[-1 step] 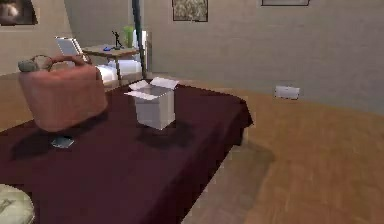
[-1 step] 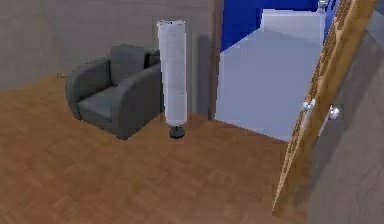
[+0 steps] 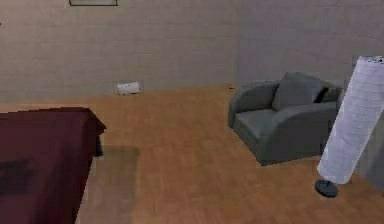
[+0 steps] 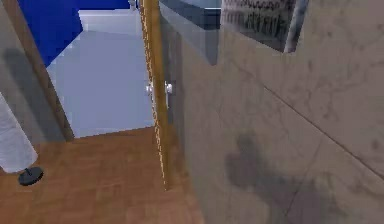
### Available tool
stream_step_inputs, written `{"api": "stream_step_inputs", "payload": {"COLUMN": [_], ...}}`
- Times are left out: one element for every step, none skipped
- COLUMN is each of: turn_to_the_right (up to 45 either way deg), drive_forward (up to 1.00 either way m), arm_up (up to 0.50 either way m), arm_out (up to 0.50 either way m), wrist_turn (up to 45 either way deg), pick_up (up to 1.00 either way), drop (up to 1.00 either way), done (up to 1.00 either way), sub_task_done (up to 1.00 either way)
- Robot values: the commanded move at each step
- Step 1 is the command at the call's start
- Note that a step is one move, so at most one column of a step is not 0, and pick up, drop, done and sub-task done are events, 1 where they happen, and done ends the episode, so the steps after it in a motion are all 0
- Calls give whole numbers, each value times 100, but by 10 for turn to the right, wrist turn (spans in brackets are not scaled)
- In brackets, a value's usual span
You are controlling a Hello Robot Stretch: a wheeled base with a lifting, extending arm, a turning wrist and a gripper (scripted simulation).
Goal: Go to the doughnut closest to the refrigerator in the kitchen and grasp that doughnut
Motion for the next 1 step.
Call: {"api": "stream_step_inputs", "payload": {"turn_to_the_right": [90], "drive_forward": [0], "arm_up": [0], "arm_out": [0], "wrist_turn": [0], "pick_up": [0], "drop": [0], "done": [0], "sub_task_done": [0]}}
